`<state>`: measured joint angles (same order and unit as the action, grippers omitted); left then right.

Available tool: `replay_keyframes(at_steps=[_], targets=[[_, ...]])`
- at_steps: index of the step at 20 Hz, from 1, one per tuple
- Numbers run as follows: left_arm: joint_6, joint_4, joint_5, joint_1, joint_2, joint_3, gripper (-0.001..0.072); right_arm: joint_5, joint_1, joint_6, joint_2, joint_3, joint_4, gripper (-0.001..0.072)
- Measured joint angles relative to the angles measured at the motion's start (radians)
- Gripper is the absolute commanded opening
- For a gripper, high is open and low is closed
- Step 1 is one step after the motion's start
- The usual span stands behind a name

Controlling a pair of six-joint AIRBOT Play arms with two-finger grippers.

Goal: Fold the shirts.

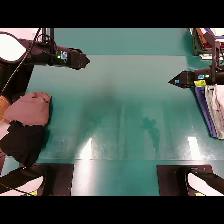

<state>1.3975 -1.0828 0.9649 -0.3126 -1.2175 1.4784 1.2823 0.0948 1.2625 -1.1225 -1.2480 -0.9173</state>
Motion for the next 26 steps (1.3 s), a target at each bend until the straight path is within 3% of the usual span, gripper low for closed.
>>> replay_keyframes(at_steps=[9,16,17,19,22,26], targets=[[0.001,0.001,-0.048,0.018,0.007,0.000,0.0021,0.013,0.000,0.000,0.000,0.000,0.001,0.0017],[0.030,-0.168,0.123,0.303,0.116,-0.060,0.0023,0.043,0.000,0.000,0.000,0.000,0.001,0.0017],[0.033,-0.205,0.156,0.358,0.128,-0.085,0.0072,0.047,0.000,0.000,0.000,0.000,0.001,0.0017],[0.038,-0.281,0.213,0.471,0.145,-0.152,0.0720,0.049,0.000,0.000,0.000,0.000,0.001,0.0017],[0.065,-0.351,0.219,0.598,0.156,-0.296,0.0714,0.048,0.000,0.000,0.000,0.000,0.001,0.0017],[0.085,-0.393,0.095,0.660,0.158,-0.507,0.0714,0.046,0.000,0.000,0.000,0.000,0.001,0.0017]])
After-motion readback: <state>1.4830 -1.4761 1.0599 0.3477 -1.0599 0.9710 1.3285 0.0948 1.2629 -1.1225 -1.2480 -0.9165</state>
